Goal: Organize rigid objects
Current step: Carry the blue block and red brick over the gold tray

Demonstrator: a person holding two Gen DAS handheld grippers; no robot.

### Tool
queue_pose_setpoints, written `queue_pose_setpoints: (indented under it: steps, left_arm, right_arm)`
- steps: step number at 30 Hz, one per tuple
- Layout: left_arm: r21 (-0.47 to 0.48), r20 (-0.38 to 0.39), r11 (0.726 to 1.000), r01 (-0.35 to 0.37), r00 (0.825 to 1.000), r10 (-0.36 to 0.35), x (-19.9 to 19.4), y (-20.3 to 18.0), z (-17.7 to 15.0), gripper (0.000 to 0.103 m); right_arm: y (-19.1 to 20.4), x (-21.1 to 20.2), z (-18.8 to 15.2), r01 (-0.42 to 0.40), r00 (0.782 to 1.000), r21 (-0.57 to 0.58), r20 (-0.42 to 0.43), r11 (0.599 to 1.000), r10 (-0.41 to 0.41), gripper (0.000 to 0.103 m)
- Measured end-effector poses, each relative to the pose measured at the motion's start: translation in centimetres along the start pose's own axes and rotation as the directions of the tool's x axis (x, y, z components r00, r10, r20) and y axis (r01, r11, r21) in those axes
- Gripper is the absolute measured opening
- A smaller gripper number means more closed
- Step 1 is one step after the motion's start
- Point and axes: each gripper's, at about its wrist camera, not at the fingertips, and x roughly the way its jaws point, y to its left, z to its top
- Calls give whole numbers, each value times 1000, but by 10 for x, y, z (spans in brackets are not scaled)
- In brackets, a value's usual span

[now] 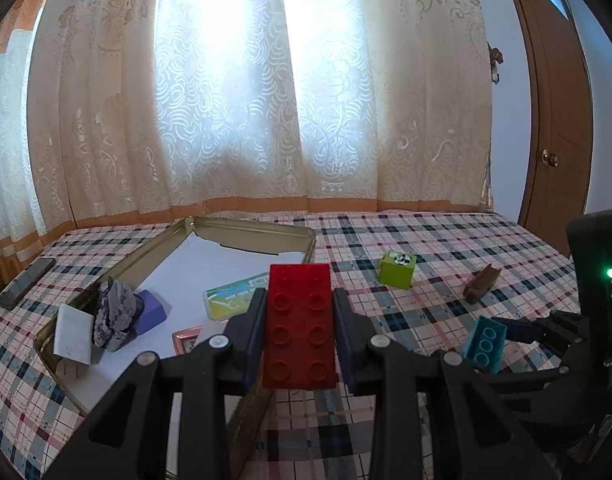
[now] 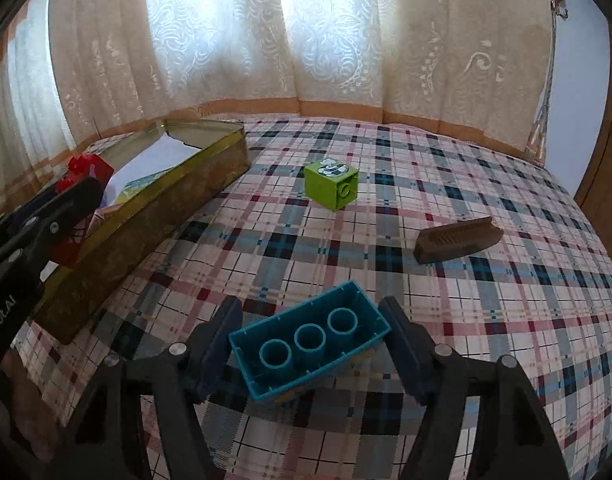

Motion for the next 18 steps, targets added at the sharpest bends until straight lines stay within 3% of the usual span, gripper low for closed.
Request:
queue_pose_setpoints:
  steps: [9,18]
  left_arm:
    - [5,12,1000,-4,1000,3,-2,-2,-1,31]
    - [11,40,1000,-16,999,16,-7,-2,-2,31]
  right_arm:
    - [0,-23,-2,10,993,8,118,1000,-11,72]
    - [-3,-51,-7,46,963,42,264,998,-55,72]
